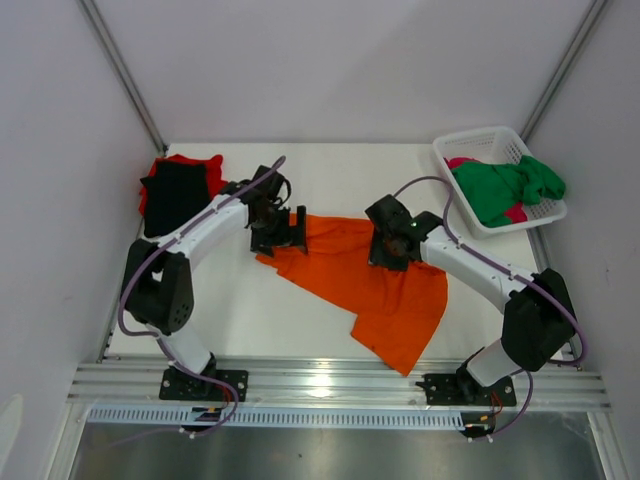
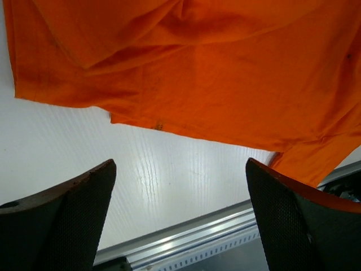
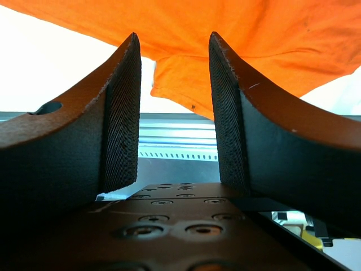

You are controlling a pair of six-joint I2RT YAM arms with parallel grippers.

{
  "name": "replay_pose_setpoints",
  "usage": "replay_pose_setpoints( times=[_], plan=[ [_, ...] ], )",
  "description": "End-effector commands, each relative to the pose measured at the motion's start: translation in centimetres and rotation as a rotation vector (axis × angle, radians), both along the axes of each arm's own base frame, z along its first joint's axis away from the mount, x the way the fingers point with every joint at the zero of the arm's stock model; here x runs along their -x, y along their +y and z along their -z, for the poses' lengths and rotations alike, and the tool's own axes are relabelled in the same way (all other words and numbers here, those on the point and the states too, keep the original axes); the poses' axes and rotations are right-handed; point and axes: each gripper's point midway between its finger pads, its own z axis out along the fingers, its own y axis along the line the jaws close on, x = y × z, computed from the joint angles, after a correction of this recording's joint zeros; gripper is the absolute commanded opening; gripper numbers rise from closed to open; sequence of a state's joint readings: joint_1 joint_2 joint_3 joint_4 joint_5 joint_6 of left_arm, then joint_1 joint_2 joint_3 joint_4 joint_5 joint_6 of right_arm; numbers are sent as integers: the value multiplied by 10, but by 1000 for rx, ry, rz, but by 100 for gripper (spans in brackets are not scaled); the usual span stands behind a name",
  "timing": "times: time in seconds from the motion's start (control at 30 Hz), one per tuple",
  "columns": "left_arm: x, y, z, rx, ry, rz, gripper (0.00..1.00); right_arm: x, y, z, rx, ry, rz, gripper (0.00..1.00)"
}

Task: Fold and stack the t-shirts
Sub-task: Flatten out the tshirt

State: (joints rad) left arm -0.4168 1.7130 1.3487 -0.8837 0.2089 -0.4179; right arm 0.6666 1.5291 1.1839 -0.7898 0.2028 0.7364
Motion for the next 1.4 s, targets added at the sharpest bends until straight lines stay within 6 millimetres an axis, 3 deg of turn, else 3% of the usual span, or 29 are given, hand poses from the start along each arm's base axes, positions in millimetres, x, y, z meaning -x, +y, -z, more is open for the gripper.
replay_pose_setpoints(
  times=[0.0, 0.17, 0.2, 0.3, 0.4, 0.63, 0.87, 1.07, 1.37],
  plan=[
    [-30, -14, -26, 69, -196, 13, 98, -13, -5, -24, -7, -63, 14, 48],
    [-52, 0, -5, -61, -204, 0, 98, -14, -13, -32, -11, -78, 23, 48],
    [-50, 5, 9, -100, -160, 3, 98, -15, -14, -33, -11, -81, 26, 48],
    [-54, 18, 23, -192, -132, -11, 98, -16, -20, -37, -3, -86, 34, 48],
    [-53, 28, 30, -231, -109, -22, 99, -16, -26, -38, -2, -88, 49, 48],
    [-50, 32, 42, -251, -52, -28, 98, -16, -31, -38, -8, -89, 62, 48],
    [-64, 24, 37, -190, -84, -46, 98, -17, -33, -37, -13, -91, 69, 48],
    [-73, -6, 37, -39, -75, -40, 98, -18, -36, -39, -15, -96, 74, 48],
    [-60, 3, 51, -85, -20, -43, 98, -16, -49, -41, -30, -104, 109, 48]
  ],
)
